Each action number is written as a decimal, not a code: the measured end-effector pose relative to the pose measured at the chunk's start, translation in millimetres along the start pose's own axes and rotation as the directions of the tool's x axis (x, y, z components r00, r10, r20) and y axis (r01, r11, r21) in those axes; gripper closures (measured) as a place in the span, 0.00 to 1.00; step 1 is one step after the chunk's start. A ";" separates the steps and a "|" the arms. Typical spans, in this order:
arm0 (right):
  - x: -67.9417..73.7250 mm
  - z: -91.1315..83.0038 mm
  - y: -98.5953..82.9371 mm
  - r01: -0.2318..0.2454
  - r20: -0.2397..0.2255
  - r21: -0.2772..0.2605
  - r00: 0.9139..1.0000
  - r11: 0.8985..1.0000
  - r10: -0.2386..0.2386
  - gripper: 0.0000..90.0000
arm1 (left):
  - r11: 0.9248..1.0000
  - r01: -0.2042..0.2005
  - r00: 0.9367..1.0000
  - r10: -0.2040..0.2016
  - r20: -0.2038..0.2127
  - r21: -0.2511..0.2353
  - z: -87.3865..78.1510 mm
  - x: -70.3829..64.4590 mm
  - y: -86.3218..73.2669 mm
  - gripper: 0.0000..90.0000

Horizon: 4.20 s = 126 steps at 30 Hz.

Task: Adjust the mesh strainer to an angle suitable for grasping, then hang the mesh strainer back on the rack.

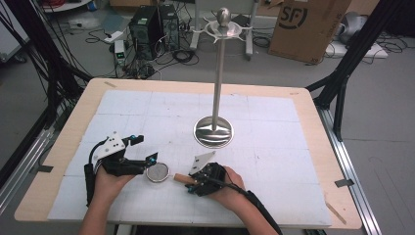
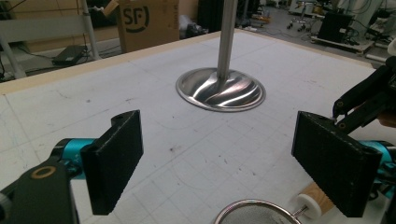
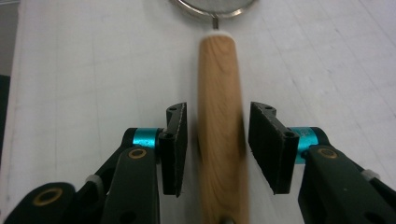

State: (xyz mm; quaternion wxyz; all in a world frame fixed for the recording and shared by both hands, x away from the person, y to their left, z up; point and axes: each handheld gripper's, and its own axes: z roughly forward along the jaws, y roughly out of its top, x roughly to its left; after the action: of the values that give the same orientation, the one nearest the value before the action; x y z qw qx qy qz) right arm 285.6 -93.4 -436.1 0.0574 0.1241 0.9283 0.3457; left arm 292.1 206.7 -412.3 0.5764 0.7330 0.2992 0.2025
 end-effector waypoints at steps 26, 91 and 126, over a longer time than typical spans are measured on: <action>-46.8 -24.4 -28.7 -0.175 0.219 -0.030 0.959 0.984 0.178 0.60 | 1.000 -0.001 1.000 0.001 -0.002 0.018 2.2 -0.5 -1.7 0.19; -45.5 -136.8 -106.1 -0.292 0.223 -0.380 0.892 0.878 0.393 0.35 | 0.996 -0.015 0.996 0.007 0.084 0.091 19.8 -14.5 -2.4 0.19; -46.1 -137.9 -107.0 -0.299 0.210 -0.384 0.893 0.874 0.397 0.35 | 0.860 -0.244 0.956 0.135 0.260 0.449 89.9 -44.8 9.5 0.31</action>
State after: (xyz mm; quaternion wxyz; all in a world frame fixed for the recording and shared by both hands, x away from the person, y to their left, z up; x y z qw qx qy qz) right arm 283.0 -270.5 -401.4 0.1460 0.3269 0.7981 0.4846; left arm 318.6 110.1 -423.7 0.3851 0.8958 0.2002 0.0964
